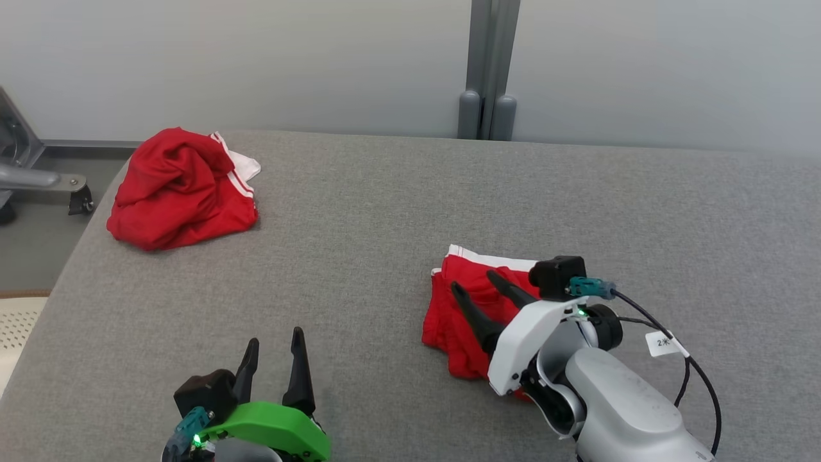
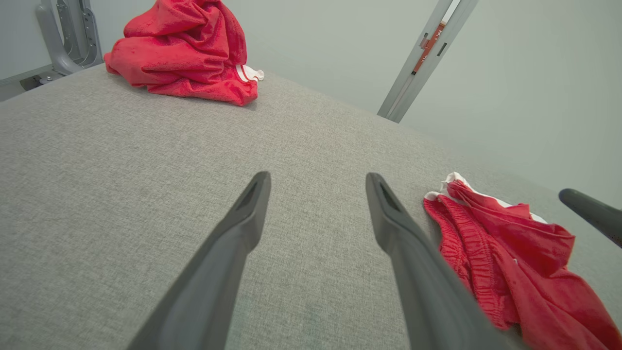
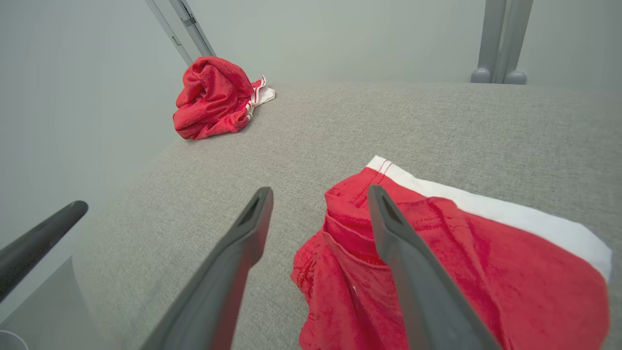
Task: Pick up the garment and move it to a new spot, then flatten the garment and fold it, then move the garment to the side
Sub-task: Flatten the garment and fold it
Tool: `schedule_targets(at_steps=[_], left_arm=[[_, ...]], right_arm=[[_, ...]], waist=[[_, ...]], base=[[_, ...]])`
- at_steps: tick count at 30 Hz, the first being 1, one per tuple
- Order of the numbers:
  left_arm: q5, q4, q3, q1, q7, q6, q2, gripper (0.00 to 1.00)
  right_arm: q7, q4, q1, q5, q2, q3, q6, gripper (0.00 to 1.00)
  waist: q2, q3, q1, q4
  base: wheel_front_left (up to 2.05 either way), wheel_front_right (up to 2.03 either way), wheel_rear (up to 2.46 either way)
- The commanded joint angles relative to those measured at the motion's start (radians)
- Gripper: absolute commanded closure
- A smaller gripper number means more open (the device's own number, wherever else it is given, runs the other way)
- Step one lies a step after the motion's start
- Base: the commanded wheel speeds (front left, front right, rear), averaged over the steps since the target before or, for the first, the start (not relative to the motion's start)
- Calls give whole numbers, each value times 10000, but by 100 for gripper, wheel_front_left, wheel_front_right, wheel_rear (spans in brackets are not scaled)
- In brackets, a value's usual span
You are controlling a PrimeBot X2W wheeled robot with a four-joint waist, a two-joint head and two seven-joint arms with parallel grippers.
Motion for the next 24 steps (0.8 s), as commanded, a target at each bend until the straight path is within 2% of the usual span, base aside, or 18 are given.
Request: schedule_targets(at_steps=[1, 12, 20, 22, 23, 24], left_arm=[[28, 33, 12, -51, -64, -28, -31, 0], [65, 82, -65, -98, -74, -109, -32, 0], [63, 101, -148, -217, -24, -115, -9, 0], [62, 106, -164, -243, -6, -100, 5, 0], [62, 107, -169, -244, 4, -96, 14, 0], [66, 106, -176, -239, 15, -84, 25, 0]], right_arm=[[-90, -136, 218, -153, -92, -171, -15, 0], [176, -244, 641, -1068, -857, -1950, -14, 0], [386, 55, 791, -1621, -1092, -2475, -15, 0], [418, 170, 802, -1754, -1171, -2446, -14, 70], [420, 227, 814, -1792, -1217, -2409, -14, 100], [457, 283, 835, -1814, -1254, -2338, -14, 100]], waist=[[0, -24, 0, -131], [0, 14, 0, -77], [0, 147, 0, 178], [0, 192, 0, 272], [0, 209, 0, 313], [0, 233, 0, 366]], base=[[0, 0, 0], [0, 0, 0], [0, 0, 0], [0, 0, 0], [0, 0, 0], [0, 0, 0]])
